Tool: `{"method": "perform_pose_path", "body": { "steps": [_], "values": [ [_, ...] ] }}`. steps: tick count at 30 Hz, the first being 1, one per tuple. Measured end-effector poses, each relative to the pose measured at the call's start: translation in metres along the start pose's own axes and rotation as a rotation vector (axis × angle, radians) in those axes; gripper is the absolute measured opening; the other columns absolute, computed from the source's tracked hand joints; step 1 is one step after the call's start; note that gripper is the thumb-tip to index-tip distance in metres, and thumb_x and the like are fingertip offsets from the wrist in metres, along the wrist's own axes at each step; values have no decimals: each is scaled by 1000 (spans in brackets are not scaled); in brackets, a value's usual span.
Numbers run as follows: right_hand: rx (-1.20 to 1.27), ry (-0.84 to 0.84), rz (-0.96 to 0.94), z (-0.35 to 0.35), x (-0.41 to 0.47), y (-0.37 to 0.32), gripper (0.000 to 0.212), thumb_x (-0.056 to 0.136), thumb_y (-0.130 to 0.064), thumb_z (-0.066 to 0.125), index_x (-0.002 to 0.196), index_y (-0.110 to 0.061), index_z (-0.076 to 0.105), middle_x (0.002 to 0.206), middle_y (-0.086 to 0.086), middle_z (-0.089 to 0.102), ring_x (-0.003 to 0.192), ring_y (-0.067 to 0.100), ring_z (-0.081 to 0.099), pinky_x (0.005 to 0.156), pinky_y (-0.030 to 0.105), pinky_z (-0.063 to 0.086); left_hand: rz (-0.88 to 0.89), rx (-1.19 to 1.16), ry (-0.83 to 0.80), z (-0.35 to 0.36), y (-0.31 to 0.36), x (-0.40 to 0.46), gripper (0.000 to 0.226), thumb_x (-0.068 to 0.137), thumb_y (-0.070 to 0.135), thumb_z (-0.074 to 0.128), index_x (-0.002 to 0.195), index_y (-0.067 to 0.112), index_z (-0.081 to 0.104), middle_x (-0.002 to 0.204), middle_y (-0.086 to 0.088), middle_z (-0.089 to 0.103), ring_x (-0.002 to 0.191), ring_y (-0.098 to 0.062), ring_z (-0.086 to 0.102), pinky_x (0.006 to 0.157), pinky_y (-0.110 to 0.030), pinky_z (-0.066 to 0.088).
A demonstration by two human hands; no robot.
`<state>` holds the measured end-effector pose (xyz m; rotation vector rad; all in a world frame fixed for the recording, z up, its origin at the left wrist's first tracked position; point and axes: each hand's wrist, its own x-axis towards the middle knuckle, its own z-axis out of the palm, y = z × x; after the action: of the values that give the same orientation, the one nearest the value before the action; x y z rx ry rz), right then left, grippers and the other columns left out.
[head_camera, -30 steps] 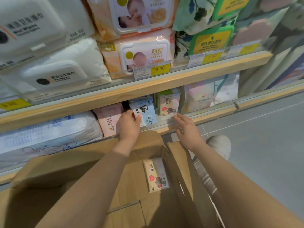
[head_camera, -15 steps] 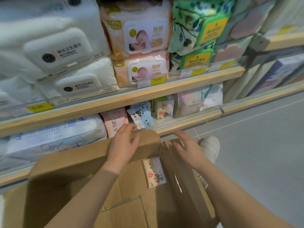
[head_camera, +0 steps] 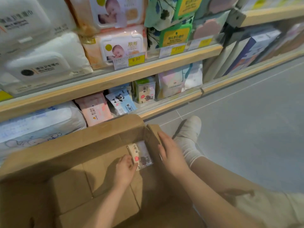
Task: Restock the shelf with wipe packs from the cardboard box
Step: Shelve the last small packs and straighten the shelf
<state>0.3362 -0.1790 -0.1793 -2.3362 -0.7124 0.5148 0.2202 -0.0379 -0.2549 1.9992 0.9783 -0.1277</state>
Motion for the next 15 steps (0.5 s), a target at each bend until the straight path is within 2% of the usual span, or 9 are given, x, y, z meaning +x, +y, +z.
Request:
{"method": "perform_pose_path", "body": {
  "steps": [3, 8, 12, 15],
  "values": [
    [15, 9, 8, 1, 1, 1, 48, 99, -29, 39, 147, -23, 30, 150, -3, 35, 136, 12, 34, 115, 29, 25, -79, -5, -21, 15, 0, 17, 36, 83, 20, 70, 113, 4, 57, 107, -12, 60, 93, -26, 60, 79, -32, 47],
    [11, 20, 8, 3, 3, 1, 46, 100, -27, 38, 146, -21, 32, 148, -2, 39, 134, 10, 36, 111, 19, 23, -139, 1, 2, 33, 5, 35, 44, 83, 7, 67, 121, -2, 48, 112, -19, 58, 101, -35, 58, 76, -31, 41],
    [3, 17, 20, 6, 3, 4, 46, 100, -29, 37, 145, -23, 32, 147, -4, 40, 133, 10, 37, 112, 24, 28, -203, -66, 56, 37, 2, 38, 41, 81, 4, 68, 118, 1, 50, 109, -19, 65, 98, -34, 63, 80, -34, 49],
    [-13, 8, 31, 6, 3, 4, 46, 100, -29, 37, 146, -25, 30, 147, -5, 39, 132, 9, 38, 111, 23, 29, -245, -99, 41, 31, 4, 37, 30, 82, 6, 68, 109, 2, 58, 101, -16, 67, 94, -32, 63, 74, -31, 46]
  ]
}}
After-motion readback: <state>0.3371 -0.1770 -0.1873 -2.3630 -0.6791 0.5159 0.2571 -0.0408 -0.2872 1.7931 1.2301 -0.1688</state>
